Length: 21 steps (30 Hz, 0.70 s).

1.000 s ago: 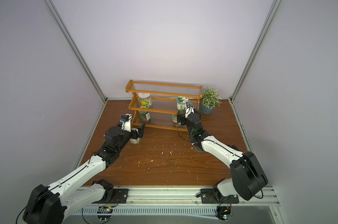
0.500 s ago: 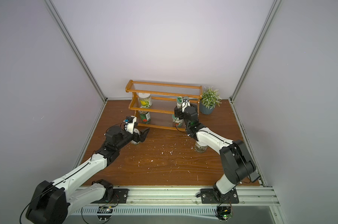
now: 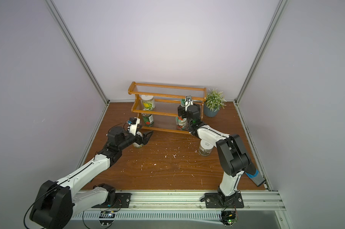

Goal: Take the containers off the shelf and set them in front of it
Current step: 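Pick up a container from the shelf.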

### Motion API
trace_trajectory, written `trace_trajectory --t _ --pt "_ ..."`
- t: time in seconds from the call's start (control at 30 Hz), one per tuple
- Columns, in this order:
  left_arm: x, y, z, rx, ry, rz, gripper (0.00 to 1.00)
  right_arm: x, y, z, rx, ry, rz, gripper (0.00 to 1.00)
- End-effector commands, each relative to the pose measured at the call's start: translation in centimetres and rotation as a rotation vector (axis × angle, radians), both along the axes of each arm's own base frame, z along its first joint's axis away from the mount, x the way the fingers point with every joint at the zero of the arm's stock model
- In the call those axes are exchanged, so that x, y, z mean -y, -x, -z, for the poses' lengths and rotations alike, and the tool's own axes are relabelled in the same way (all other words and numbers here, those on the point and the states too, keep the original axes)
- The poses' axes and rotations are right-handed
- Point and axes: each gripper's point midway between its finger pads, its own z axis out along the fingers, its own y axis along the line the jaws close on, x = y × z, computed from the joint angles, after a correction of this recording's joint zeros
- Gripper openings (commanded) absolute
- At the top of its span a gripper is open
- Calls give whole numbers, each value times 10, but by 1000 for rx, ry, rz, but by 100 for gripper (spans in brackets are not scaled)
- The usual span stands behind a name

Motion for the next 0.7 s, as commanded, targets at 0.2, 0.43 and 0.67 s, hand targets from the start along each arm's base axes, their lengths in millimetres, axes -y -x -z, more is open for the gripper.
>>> trace_trajectory --t 0.2,0.43,0.67 --pt "-4 -6 -10 31 8 0 100 -3 -8 -32 119 -34 -19 65" --pt "-6 -8 -9 31 8 -6 100 -3 -4 -36 128 -45 -28 49" --pt "-8 -10 -7 26 7 -19 100 -8 11 -56 144 -98 -91 45"
